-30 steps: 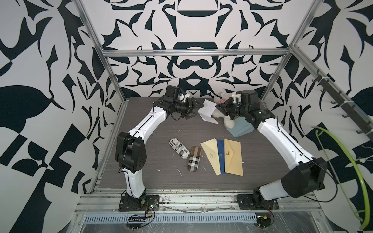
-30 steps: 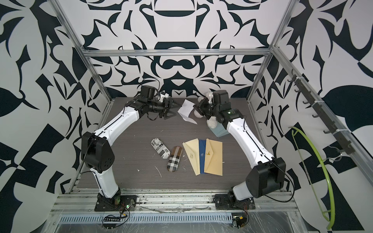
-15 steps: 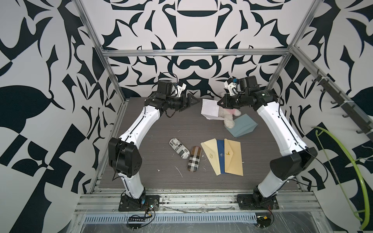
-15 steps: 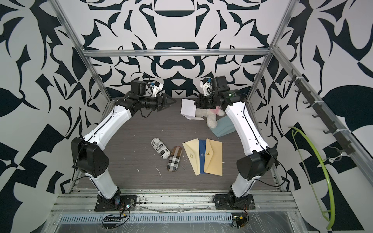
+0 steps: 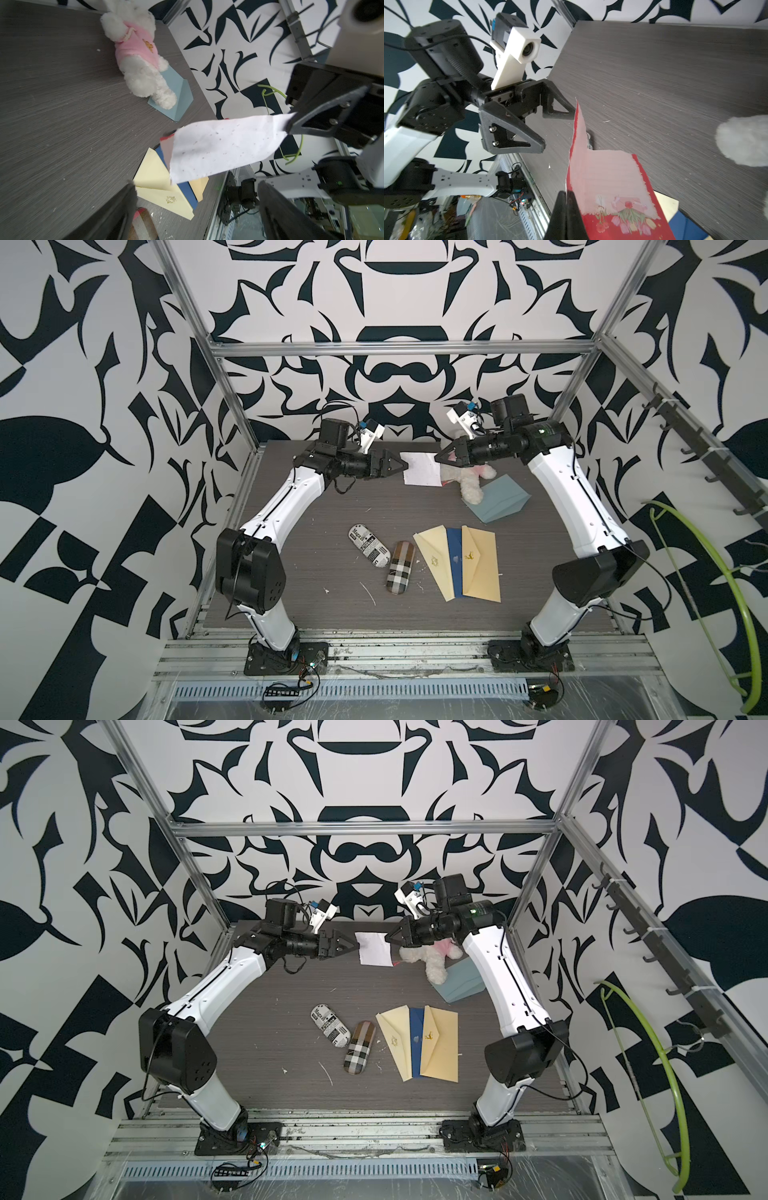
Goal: Take the letter paper out of the envelope
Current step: Unfold the letter paper.
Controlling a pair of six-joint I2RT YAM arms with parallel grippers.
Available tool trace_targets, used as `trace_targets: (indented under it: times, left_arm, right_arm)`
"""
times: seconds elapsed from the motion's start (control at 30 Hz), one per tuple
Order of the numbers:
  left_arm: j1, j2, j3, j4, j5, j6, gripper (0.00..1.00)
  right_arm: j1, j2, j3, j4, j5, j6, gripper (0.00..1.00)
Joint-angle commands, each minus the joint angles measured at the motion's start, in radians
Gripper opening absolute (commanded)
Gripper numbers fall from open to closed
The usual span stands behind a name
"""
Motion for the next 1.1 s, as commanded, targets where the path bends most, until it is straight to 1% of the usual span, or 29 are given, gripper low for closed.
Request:
trace_targets:
  times: [0.0,0.07,0.13,0.3,0.43,0.5,0.53,0.63,0.73,0.77,0.87,0.93,0.97,1.07]
  left_arm:
    - [0.011,-0.043,-0.021,0.013,0.146,0.105,0.96]
    - [0.014,-0.052,-0.023,-0.049,0.147,0.166,0.97]
    - [0.024,-0.053,-0.032,-0.073,0.165,0.187,0.97]
    - [0.061,-0.081,-0.081,-0.055,0.185,0.185,0.97]
    - [0.087,-0.085,-0.108,-0.04,0.234,0.174,0.95]
    - [0.086,-0.08,-0.113,-0.031,0.255,0.164,0.93]
    - [0.086,-0.079,-0.121,-0.004,0.268,0.139,0.91]
    - [0.083,-0.07,-0.129,0.009,0.278,0.121,0.86]
    - [0.083,-0.066,-0.124,0.024,0.282,0.093,0.71]
    - [0.083,-0.064,-0.119,0.03,0.283,0.08,0.63]
    - [0.083,-0.055,-0.102,0.029,0.292,0.057,0.35]
    - [0.082,-0.052,-0.096,0.025,0.288,0.05,0.2]
    - [0.084,-0.052,-0.092,0.023,0.283,0.047,0.15]
    - [0.084,-0.053,-0.085,0.027,0.279,0.034,0.08]
  right_arm:
    - [0.004,0.008,0.0,0.008,-0.151,-0.016,0.0]
    - [0.001,0.022,-0.001,0.032,-0.218,0.004,0.0]
    - [0.001,0.035,-0.003,0.055,-0.273,0.026,0.0]
    - [0.001,0.049,-0.013,0.085,-0.353,0.047,0.0]
    - [0.0,0.063,-0.031,0.147,-0.412,0.106,0.0]
    - [0.001,0.07,-0.034,0.179,-0.433,0.134,0.0]
    - [0.001,0.075,-0.031,0.185,-0.437,0.141,0.0]
    - [0.001,0.088,-0.019,0.21,-0.447,0.165,0.0]
    - [0.001,0.106,-0.014,0.237,-0.456,0.19,0.0]
    - [0.001,0.111,-0.011,0.245,-0.458,0.196,0.0]
    - [-0.001,0.125,-0.003,0.263,-0.459,0.207,0.0]
    - [-0.005,0.134,0.004,0.268,-0.457,0.209,0.0]
    - [-0.007,0.14,0.006,0.272,-0.456,0.211,0.0]
    - [-0.011,0.153,0.013,0.279,-0.445,0.217,0.0]
